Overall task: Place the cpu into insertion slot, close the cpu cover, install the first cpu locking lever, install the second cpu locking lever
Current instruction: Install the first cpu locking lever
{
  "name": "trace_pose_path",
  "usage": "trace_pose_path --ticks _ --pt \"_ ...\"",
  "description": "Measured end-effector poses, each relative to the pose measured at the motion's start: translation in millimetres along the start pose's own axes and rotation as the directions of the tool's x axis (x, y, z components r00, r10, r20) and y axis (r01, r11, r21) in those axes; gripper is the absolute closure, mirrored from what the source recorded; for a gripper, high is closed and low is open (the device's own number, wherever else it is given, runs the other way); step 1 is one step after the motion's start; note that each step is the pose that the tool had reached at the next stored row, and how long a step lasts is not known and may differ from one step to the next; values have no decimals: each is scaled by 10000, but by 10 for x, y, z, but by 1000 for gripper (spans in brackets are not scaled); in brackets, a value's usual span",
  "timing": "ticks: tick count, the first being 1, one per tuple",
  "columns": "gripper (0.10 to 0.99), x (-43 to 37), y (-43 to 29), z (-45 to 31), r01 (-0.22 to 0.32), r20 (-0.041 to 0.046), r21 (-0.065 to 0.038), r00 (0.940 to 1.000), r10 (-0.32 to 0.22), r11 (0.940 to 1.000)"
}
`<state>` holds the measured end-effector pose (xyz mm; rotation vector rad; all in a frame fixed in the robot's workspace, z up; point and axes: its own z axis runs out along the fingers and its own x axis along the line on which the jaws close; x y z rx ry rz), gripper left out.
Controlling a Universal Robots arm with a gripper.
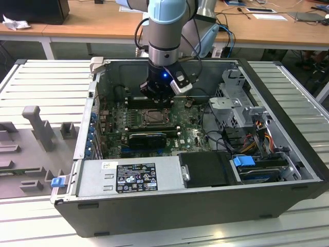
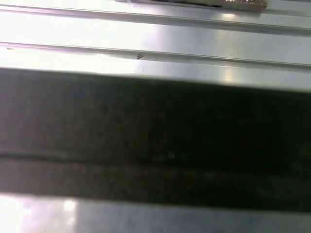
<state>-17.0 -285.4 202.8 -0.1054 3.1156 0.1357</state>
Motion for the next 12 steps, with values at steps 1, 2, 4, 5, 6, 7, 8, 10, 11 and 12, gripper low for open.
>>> trace_pose_path --ticks 1,2,4,5,6,7,8,10,11,12 --pt "980 -1 3 -32 0 -1 2 10000 0 10000" --pt "980 -2 6 -81 0 -1 3 10000 0 10000" --pt "980 -3 10 -131 2 -1 1 10000 -2 10000" --pt "980 -3 3 -132 3 -2 2 10000 -3 10000" --pt "980 -3 -1 -133 2 -3 3 10000 -2 10000" --pt "980 -2 -8 -133 1 -2 4 10000 -1 10000" --pt "980 -2 -12 -134 1 -3 3 10000 -1 10000" --pt "980 -1 -17 -134 0 -2 2 10000 0 10000" --pt "980 -1 -19 -134 1 -2 3 10000 -1 10000" --pt "980 -1 -22 -134 0 -2 2 10000 0 10000"
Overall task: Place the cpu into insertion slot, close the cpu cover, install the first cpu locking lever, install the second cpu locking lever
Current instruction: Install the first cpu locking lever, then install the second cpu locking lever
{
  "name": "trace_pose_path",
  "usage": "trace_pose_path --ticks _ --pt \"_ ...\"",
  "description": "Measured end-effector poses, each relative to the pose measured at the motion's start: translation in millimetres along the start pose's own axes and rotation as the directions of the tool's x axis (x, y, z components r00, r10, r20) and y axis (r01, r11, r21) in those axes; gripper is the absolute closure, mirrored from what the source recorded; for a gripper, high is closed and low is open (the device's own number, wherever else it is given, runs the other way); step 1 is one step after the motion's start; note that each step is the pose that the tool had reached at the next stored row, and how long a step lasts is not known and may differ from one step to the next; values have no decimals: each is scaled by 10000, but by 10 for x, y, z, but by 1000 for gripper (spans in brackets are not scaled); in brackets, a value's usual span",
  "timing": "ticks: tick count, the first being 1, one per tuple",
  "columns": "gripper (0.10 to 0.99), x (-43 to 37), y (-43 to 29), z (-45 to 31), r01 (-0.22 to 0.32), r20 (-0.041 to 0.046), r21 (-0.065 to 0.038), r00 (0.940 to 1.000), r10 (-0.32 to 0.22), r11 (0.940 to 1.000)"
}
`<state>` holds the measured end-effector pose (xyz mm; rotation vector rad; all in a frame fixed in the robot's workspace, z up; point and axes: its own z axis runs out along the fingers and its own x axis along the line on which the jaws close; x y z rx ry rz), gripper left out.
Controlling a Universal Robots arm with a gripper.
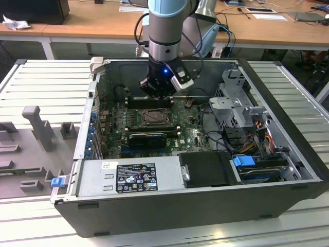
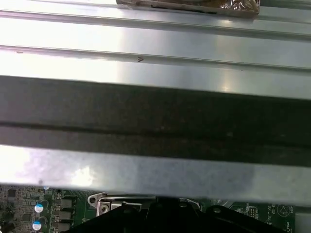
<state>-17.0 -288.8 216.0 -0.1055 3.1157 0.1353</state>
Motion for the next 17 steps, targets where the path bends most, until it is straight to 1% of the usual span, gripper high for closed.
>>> trace_pose_path --ticks 2,6,7,10,11,12,16,17 --pt "980 0 -5 -1 0 -1 1 10000 0 10000" --pt "980 5 -84 -11 -5 0 0 10000 5 10000" --pt "980 6 -91 -26 -10 -1 3 10000 10 10000" --pt "980 5 -96 -86 -17 0 1 10000 17 10000" --pt "980 4 -94 -151 -26 2 1 10000 26 10000" --pt "980 3 -92 -201 -26 1 2 10000 26 10000" --pt "980 1 -96 -281 -25 2 0 10000 25 10000" --pt "980 2 -107 -282 -26 4 -1 10000 26 10000"
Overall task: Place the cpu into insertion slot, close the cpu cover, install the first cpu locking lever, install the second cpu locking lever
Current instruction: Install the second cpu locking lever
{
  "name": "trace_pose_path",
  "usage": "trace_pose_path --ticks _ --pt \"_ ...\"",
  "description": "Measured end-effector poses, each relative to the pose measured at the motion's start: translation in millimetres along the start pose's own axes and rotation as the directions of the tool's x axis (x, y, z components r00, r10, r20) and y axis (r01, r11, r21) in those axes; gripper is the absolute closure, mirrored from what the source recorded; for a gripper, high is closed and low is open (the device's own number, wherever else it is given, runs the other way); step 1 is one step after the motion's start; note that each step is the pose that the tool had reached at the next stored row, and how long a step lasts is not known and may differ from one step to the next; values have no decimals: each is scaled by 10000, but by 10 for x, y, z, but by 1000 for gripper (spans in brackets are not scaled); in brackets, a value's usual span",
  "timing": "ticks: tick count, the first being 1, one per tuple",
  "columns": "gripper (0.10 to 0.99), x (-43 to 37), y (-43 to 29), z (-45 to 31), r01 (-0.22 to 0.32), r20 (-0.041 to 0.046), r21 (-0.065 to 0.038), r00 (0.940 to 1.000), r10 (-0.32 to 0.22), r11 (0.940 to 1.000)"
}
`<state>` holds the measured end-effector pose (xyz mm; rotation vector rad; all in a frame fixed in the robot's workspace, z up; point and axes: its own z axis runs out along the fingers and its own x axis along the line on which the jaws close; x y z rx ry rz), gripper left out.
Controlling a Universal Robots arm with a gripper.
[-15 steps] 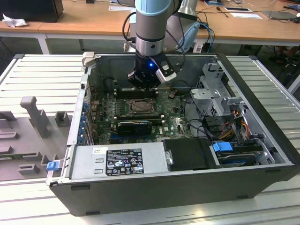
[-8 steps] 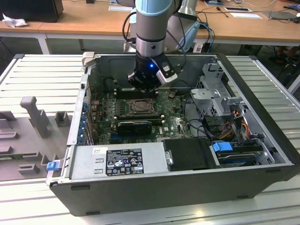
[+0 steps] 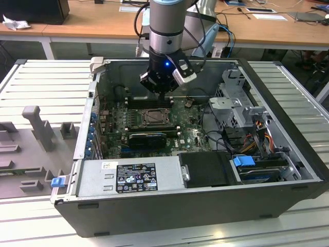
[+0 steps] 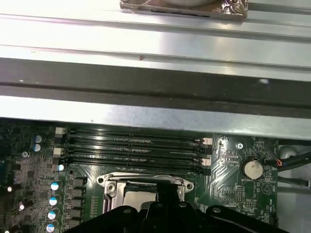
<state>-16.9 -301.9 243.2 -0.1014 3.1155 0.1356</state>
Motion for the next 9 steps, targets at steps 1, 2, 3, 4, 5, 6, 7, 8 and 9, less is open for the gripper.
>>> trace_pose_path --ticks 1,2,3,4,5,6,7,8,9 --pt "980 1 -15 -2 -1 -1 2 10000 1 10000" --pt "980 3 -34 -4 -1 -2 3 10000 1 10000" --pt "980 4 -59 -6 0 -3 4 10000 0 10000" --pt "980 8 -112 -10 0 -2 8 10000 0 10000" --pt "980 14 -190 -15 -1 -2 14 10000 1 10000" --pt "980 18 -230 -18 -1 -3 19 10000 1 10000" --pt "980 20 -264 -19 1 -3 24 10000 -1 10000" --pt "980 22 -290 -19 0 -3 25 10000 0 10000" --pt "980 24 -322 -17 -1 -14 25 10000 1 10000"
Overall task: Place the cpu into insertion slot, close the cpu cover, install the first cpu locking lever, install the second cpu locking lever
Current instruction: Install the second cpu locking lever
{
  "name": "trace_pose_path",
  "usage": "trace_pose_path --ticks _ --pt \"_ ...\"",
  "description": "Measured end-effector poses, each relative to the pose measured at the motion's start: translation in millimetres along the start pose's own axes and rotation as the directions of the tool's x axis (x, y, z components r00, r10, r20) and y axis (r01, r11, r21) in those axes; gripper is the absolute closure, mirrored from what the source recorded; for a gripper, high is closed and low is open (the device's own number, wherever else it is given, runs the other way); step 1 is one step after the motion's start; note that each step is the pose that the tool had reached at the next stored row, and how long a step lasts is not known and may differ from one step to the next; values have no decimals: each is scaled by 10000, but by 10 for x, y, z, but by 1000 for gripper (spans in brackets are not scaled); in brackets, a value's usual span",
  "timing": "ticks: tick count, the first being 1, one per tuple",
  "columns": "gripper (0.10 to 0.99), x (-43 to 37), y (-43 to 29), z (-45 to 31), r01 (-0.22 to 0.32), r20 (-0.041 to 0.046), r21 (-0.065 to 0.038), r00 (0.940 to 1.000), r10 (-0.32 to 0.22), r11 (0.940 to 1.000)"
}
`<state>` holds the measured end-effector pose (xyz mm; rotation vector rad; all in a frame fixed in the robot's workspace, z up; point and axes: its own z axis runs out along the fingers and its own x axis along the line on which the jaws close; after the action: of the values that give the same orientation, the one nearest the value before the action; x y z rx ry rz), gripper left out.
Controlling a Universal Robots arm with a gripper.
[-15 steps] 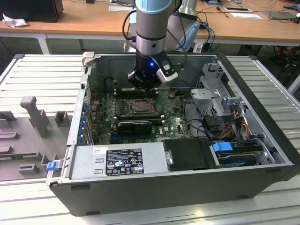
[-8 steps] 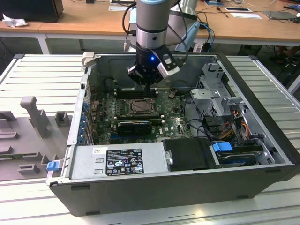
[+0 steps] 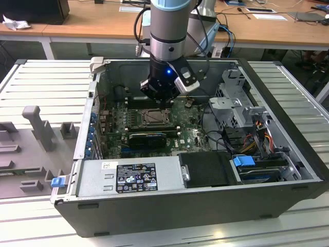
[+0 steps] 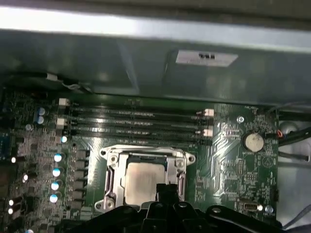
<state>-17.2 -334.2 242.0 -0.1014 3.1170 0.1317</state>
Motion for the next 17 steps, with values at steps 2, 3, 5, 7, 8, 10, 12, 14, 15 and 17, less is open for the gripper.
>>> trace_pose_path --ticks 2,3,5,7,8,10,12,14,15,17 --pt "980 3 -45 8 -7 -63 -18 10000 7 10000" --pt "980 7 -96 10 -14 -86 -263 10000 11 9997" --pt "980 10 -148 22 -15 -84 -337 10000 12 9994" --pt "980 14 -203 23 -17 -80 -409 10000 13 9992" --pt "980 17 -239 21 -17 -80 -421 10000 14 9991" --pt "980 28 -330 15 -16 -79 -441 10000 13 9990" --pt "980 35 -381 13 -13 -78 -453 10000 10 9990" --pt "980 52 -431 13 -6 -77 -473 10000 2 9989" --pt "980 85 -460 14 6 -77 -502 10000 -10 9987" --pt "980 136 -465 14 21 -76 -536 10000 -25 9986"
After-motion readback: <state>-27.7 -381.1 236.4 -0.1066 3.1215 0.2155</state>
